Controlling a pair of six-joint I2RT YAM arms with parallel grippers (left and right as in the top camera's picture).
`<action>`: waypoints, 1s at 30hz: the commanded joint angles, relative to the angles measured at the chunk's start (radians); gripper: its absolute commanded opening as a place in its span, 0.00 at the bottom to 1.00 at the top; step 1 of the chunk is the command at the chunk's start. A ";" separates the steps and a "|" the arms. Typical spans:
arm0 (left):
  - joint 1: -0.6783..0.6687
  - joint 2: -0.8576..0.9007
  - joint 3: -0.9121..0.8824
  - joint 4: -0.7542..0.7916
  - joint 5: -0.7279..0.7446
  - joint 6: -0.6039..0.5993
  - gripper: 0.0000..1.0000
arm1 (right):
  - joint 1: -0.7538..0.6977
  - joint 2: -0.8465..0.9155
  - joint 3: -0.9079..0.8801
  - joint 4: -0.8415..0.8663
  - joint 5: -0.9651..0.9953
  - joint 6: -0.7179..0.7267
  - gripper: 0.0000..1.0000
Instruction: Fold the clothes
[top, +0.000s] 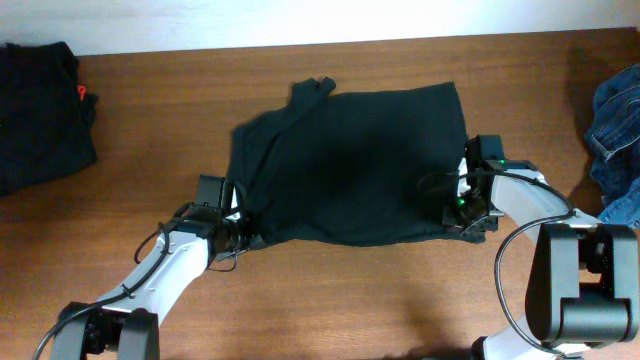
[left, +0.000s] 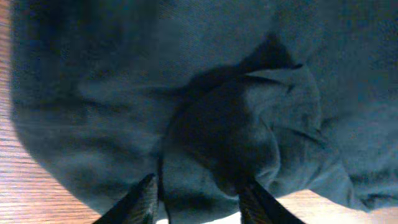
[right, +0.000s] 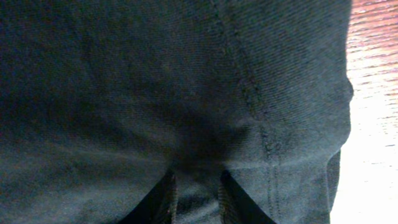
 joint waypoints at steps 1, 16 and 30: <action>0.005 0.009 -0.009 0.002 0.072 -0.025 0.38 | 0.001 0.013 -0.025 0.005 -0.041 0.006 0.27; 0.058 0.009 -0.008 -0.081 0.134 -0.074 0.43 | 0.001 0.013 -0.025 0.008 -0.041 0.007 0.28; 0.070 0.009 -0.008 -0.098 0.132 -0.077 0.24 | 0.001 0.013 -0.025 0.007 -0.041 0.007 0.28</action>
